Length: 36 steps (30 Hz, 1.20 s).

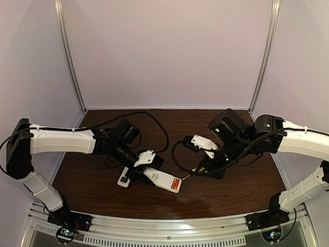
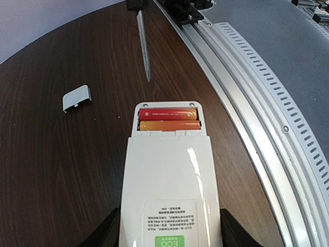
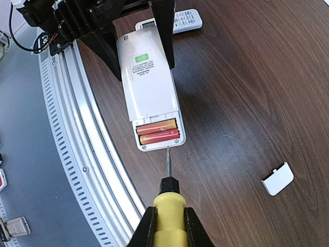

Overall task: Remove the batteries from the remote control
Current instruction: Remove the battery from the remote control without the battery cover.

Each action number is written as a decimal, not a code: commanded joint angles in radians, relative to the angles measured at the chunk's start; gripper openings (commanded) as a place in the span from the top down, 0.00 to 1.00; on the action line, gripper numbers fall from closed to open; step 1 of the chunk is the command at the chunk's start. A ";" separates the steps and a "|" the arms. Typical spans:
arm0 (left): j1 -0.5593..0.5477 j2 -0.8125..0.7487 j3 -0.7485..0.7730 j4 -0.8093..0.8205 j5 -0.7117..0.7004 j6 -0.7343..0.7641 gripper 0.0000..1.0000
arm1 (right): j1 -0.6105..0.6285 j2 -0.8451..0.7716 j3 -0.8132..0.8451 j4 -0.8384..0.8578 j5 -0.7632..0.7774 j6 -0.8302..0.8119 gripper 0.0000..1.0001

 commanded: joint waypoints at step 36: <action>-0.012 0.026 0.055 -0.012 0.097 -0.002 1.00 | 0.035 0.001 -0.013 0.046 0.101 -0.079 1.00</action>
